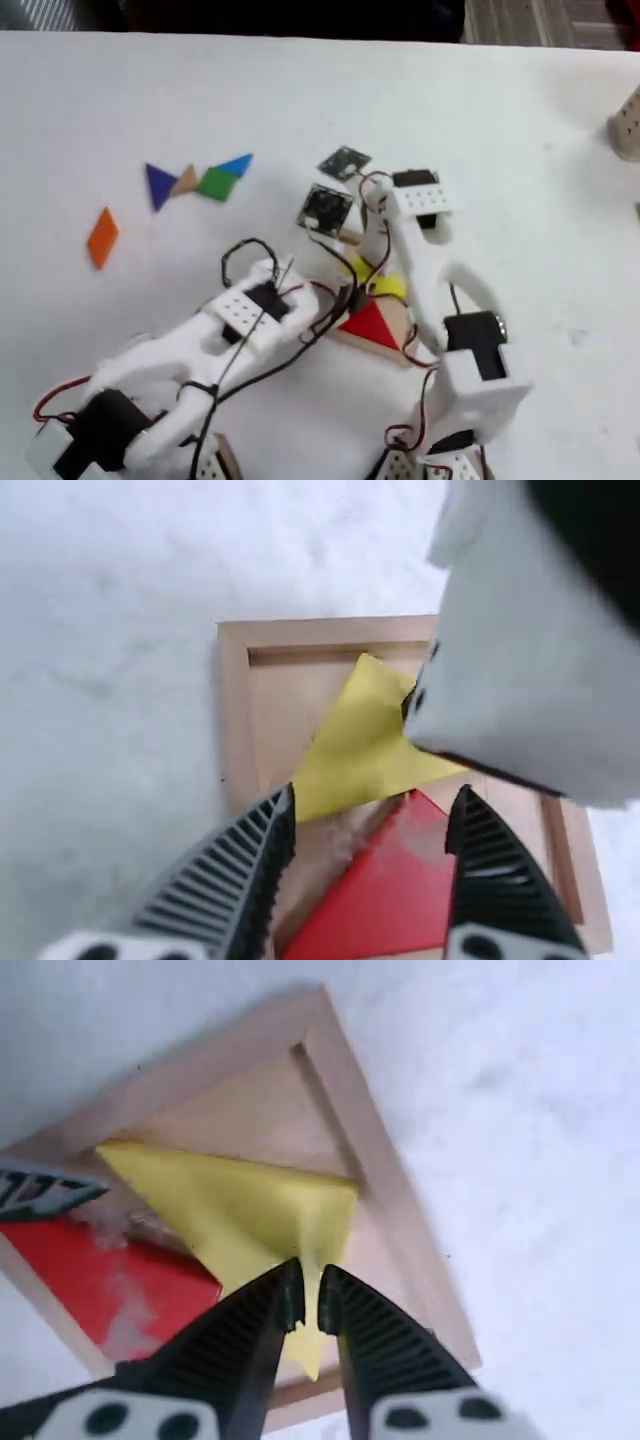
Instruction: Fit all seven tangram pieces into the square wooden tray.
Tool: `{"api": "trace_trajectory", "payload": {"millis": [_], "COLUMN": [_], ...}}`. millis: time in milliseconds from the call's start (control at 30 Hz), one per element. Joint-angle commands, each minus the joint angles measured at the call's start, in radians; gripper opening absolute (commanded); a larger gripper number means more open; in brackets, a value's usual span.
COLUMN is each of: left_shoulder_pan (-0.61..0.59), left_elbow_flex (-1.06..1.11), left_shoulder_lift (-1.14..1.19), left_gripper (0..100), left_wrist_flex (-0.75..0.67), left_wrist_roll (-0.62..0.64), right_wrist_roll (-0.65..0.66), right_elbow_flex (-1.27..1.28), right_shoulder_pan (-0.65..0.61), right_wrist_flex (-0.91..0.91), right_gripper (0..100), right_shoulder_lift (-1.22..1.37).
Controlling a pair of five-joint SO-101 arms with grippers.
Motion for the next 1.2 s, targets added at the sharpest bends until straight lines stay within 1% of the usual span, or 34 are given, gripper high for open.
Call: {"api": "trace_trajectory", "payload": {"millis": [0,67,133,233,300,433,567,700,867,1000,1167], "left_shoulder_pan": [0.005,0.005,0.001,-0.035,-0.062,-0.077,-0.079,-0.079,-0.077,-0.076,-0.071], "left_elbow_flex": [-0.008,-0.008,-0.008,-0.015,-0.020,-0.061,-0.068,-0.061,-0.080,-0.117,-0.114], "left_shoulder_lift": [-0.044,-0.047,-0.048,-0.048,-0.048,-0.042,-0.041,-0.039,0.024,0.074,0.074], "left_gripper": [26,26,26,26,26,26,26,26,26,26,26], "left_wrist_flex": [-0.017,-0.017,-0.017,-0.017,-0.017,0.054,0.058,0.014,0.009,0.017,0.017], "left_wrist_roll": [-0.009,-0.009,-0.009,-0.009,-0.009,-0.009,-0.009,-0.003,-0.003,-0.008,-0.009], "right_wrist_roll": [-0.058,-0.121,-0.213,-0.325,-0.365,-0.373,-0.368,-0.371,-0.373,-0.376,-0.376], "right_elbow_flex": [-0.044,-0.026,0.021,0.161,0.288,0.522,0.644,0.649,0.649,0.651,0.646], "right_shoulder_pan": [-0.010,0.005,0.027,0.074,0.088,0.093,0.093,0.110,0.159,0.133,0.096], "right_wrist_flex": [0.071,0.114,0.133,0.120,0.077,-0.048,-0.157,-0.211,-0.312,-0.371,-0.426], "right_gripper": [2.2,2.2,2.2,2.2,2.2,2.2,2.2,2.2,2.2,2.2,2.2], "right_shoulder_lift": [-0.182,-0.268,-0.346,-0.449,-0.493,-0.515,-0.518,-0.516,-0.513,-0.513,-0.478]}}
